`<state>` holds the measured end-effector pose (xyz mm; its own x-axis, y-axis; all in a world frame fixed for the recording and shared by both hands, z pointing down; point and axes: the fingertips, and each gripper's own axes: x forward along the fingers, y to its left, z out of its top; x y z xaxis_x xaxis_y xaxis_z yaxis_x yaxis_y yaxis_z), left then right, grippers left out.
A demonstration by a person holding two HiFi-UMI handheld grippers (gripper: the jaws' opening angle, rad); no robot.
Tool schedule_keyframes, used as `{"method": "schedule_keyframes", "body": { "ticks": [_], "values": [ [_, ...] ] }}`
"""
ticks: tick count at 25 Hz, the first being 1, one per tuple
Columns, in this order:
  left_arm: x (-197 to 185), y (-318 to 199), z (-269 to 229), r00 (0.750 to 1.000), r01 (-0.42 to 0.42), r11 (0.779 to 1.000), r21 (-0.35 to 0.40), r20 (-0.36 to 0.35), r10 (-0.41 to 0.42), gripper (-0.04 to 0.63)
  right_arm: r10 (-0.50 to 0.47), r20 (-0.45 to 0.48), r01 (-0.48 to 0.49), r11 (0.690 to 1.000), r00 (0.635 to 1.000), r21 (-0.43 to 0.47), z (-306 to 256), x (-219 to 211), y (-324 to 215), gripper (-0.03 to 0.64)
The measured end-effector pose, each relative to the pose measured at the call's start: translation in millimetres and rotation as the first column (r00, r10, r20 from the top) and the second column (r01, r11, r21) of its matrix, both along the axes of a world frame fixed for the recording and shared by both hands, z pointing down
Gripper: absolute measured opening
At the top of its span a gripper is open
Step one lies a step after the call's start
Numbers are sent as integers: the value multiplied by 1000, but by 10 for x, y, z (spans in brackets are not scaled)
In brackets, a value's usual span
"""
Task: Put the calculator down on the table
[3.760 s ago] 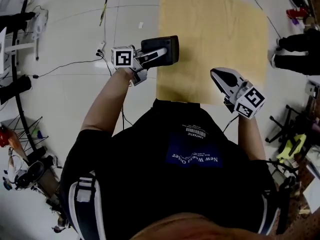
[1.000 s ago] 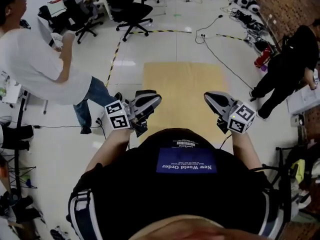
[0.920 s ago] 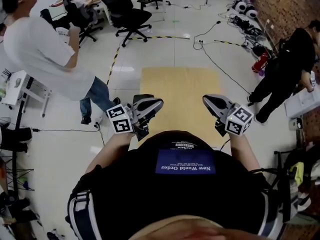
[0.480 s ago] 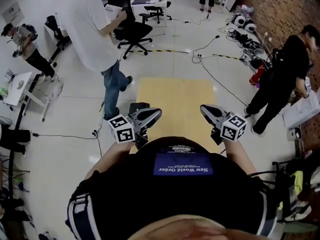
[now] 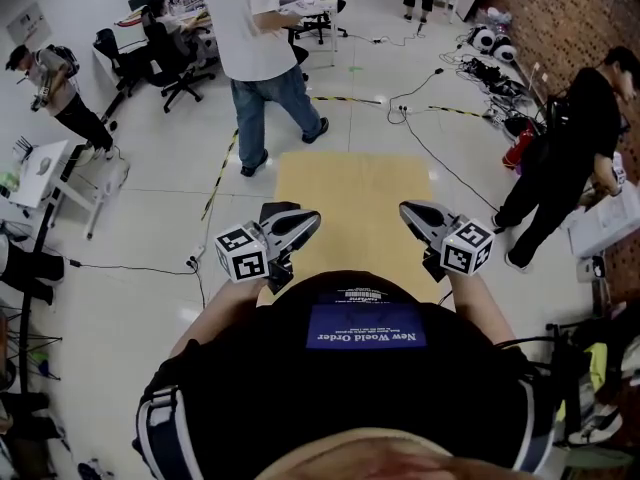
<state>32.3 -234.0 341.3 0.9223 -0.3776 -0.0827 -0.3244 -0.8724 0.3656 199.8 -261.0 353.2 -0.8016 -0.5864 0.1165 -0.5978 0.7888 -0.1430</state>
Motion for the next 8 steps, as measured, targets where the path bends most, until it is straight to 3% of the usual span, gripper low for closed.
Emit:
{"method": "schedule_keyframes", "body": {
  "ticks": [8],
  "values": [
    [41,-50,-60,1000,-5,1000,-5,-7,5,8,-4,-14,4,1000,1000,-4,-47,33,-29,-15]
  ]
}}
